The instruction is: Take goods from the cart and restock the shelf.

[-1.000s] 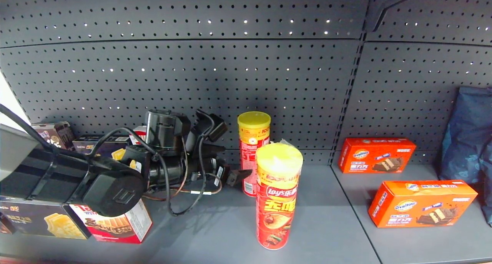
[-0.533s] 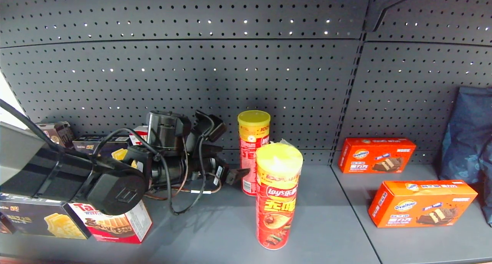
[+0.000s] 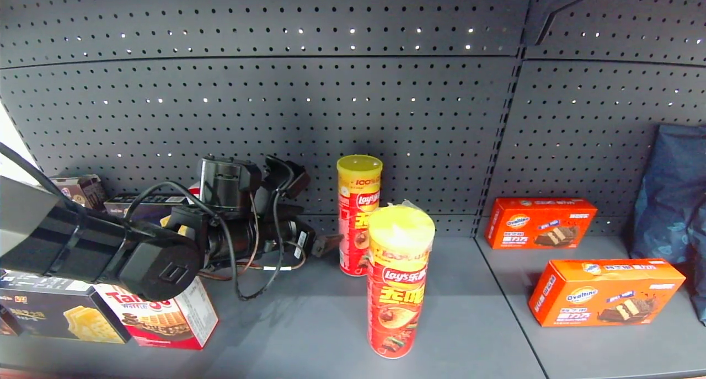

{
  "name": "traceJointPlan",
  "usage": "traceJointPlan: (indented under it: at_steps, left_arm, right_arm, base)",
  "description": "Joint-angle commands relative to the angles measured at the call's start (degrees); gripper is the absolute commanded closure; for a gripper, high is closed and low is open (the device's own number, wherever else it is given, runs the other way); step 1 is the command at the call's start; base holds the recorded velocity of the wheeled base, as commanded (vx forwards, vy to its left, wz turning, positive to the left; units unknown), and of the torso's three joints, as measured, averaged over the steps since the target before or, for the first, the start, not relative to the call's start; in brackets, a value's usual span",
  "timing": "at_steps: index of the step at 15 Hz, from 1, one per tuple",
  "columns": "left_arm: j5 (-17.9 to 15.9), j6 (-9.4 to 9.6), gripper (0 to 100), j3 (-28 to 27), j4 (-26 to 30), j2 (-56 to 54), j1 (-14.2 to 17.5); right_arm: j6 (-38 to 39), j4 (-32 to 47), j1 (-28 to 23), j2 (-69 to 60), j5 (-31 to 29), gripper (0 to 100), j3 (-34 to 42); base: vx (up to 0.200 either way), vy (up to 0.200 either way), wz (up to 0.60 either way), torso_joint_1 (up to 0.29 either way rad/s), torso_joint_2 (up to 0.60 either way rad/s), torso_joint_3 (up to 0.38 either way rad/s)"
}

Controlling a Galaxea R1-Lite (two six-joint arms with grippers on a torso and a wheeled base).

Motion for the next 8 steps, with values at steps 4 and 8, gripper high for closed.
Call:
traceJointPlan:
  at_steps: [4,8]
  left_arm:
    - [0.69,0.1,0,-1.21,-1.28,1.24,0.95]
    - [1.74,0.18,0,-2.62,-2.07,2.56,1.04]
  right_arm:
    - [-0.05,-0.03,0.01,0.08,0.04,0,0.0]
    - [0.03,-0.03,0.01,0.08,0.04,0,0.0]
  base:
    - [0.0,0.0,0.0,0.0,0.0,0.0]
    - [0.0,0.0,0.0,0.0,0.0,0.0]
